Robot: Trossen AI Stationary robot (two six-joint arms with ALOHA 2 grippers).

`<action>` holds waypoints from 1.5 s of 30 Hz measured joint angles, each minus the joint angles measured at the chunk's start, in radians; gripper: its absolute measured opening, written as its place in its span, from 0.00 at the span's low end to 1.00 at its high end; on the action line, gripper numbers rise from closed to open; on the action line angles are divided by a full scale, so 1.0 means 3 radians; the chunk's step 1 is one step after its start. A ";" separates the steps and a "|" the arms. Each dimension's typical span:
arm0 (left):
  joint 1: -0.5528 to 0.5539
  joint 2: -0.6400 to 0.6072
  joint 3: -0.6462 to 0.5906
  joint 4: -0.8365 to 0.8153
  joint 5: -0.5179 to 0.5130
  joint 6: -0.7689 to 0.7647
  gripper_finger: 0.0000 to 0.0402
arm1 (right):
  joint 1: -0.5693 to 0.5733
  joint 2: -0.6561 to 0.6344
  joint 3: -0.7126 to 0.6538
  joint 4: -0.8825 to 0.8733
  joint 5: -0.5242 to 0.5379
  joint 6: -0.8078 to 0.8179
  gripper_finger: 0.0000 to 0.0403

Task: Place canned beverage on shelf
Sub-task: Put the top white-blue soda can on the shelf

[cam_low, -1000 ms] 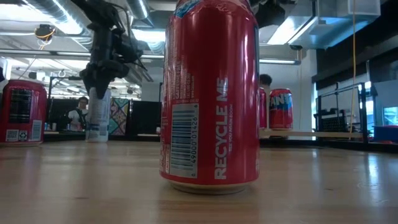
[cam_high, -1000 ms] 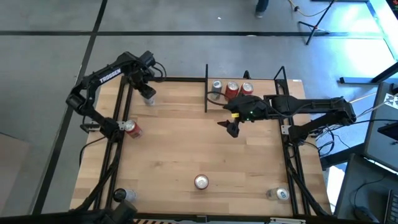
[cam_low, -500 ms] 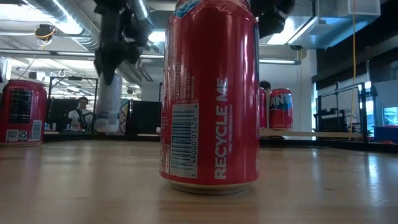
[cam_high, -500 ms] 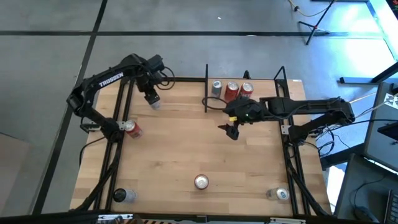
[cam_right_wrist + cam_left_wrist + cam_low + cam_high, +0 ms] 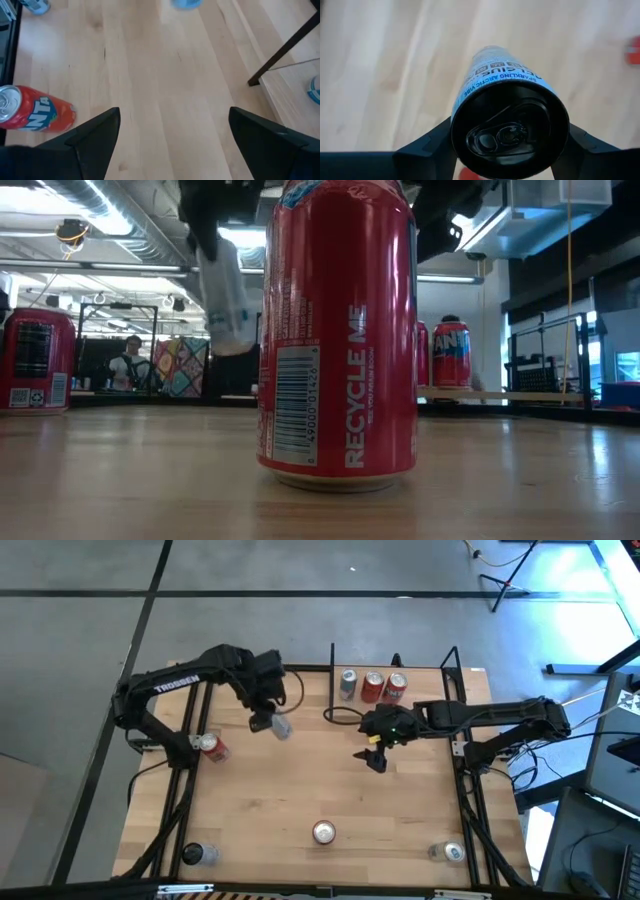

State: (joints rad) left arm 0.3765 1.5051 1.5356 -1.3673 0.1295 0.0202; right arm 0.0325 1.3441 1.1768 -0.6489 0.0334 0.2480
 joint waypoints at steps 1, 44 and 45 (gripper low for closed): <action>-0.0066 0.0000 0.0000 0.0054 0.0044 0.0021 0.54 | -0.0001 0.0000 -0.0013 0.0028 0.0000 -0.0013 0.89; -0.1265 0.0983 0.0043 0.0538 -0.0126 0.1426 0.64 | 0.0004 0.0476 -0.1268 0.2623 -0.0528 0.0411 0.89; -0.1277 0.0983 0.0043 0.0534 -0.0145 0.1425 0.66 | 0.0004 0.0476 -0.1268 0.2625 -0.0551 0.0418 0.89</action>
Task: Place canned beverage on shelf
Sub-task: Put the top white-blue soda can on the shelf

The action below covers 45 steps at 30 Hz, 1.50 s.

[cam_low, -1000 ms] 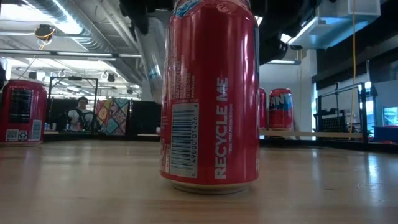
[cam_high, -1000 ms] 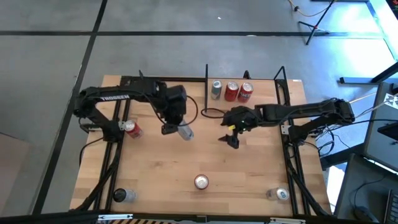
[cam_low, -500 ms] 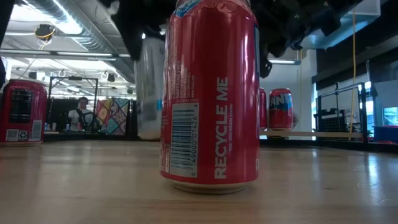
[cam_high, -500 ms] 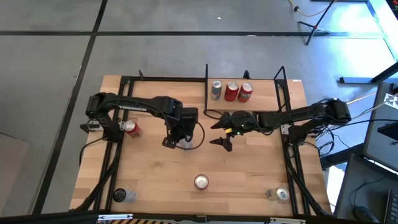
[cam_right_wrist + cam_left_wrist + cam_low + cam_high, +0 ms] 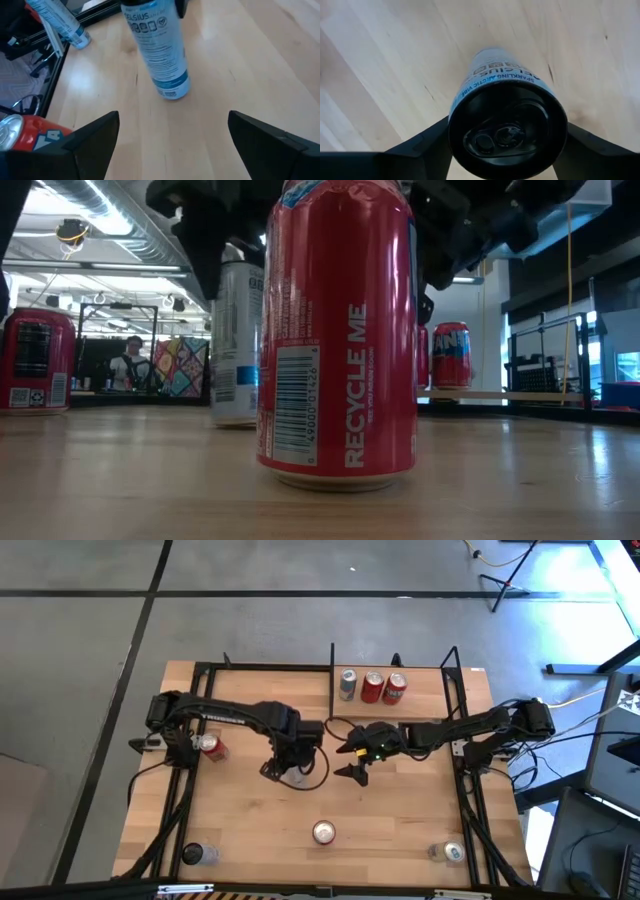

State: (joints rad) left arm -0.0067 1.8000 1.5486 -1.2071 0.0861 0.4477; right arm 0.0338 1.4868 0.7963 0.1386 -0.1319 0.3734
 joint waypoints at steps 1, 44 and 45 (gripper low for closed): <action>-0.0016 0.0000 0.0000 0.0000 -0.0016 -0.0001 0.68 | 0.0000 0.0000 0.0000 0.0003 -0.0012 0.0001 0.89; -0.0013 -0.2032 -0.3069 0.3444 -0.0424 -0.2156 0.78 | 0.0534 0.1549 0.1431 0.0446 -0.0187 0.0151 0.89; -0.0012 -0.2031 -0.3090 0.3504 -0.0403 -0.2157 0.78 | 0.0534 0.1549 0.1434 0.0370 -0.0166 0.0150 0.89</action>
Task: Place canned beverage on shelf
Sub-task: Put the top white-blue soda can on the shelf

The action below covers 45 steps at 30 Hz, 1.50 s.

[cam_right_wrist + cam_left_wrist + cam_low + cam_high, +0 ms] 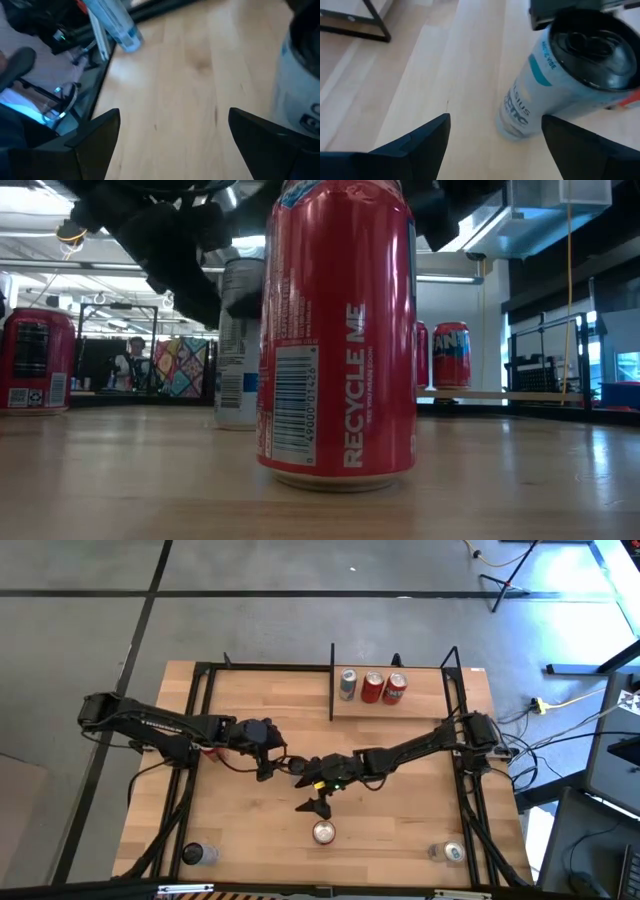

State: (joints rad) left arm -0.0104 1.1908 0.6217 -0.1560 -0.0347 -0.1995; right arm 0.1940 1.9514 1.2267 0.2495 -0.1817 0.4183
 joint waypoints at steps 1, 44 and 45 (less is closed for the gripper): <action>-0.0003 0.0000 -0.0010 0.0039 0.0011 0.0001 0.78 | 0.0002 0.0000 0.0009 -0.0072 0.0025 -0.0004 0.89; 0.0051 0.0224 -0.0163 0.0726 0.0968 0.0231 0.78 | -0.0195 -0.0219 0.0015 -0.1146 0.0780 -0.0200 0.89; 0.0032 0.0224 -0.0163 0.0746 0.0993 0.0204 0.78 | -0.0210 -0.0219 0.0015 -0.1162 0.0790 -0.0202 0.89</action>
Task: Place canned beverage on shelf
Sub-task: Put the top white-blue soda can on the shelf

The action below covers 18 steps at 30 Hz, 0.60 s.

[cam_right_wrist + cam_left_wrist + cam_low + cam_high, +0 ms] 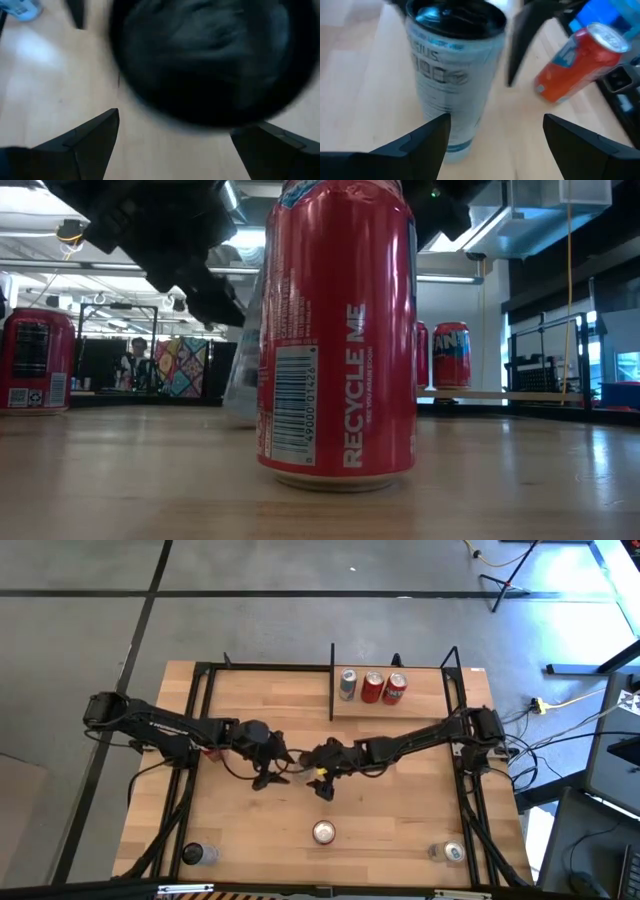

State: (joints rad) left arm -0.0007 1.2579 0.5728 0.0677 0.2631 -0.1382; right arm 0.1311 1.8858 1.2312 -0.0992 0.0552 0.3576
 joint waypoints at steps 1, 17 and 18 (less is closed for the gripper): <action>-0.0016 0.0000 0.0001 -0.0002 0.0009 -0.0034 0.78 | -0.0011 0.0000 0.0000 -0.0028 0.0028 0.0001 0.89; -0.0095 -0.0014 0.0001 -0.0085 -0.0110 -0.0120 0.78 | -0.0084 -0.0009 0.0000 -0.0030 -0.0312 -0.0224 0.89; -0.0096 -0.0038 0.0001 -0.0149 -0.0110 -0.0136 0.78 | -0.0087 -0.0025 0.0000 -0.0060 -0.0348 -0.0228 0.89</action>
State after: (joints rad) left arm -0.0296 1.2464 0.5732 0.0229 0.2302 -0.1792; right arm 0.1051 1.8783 1.2312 -0.1171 -0.0491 0.2892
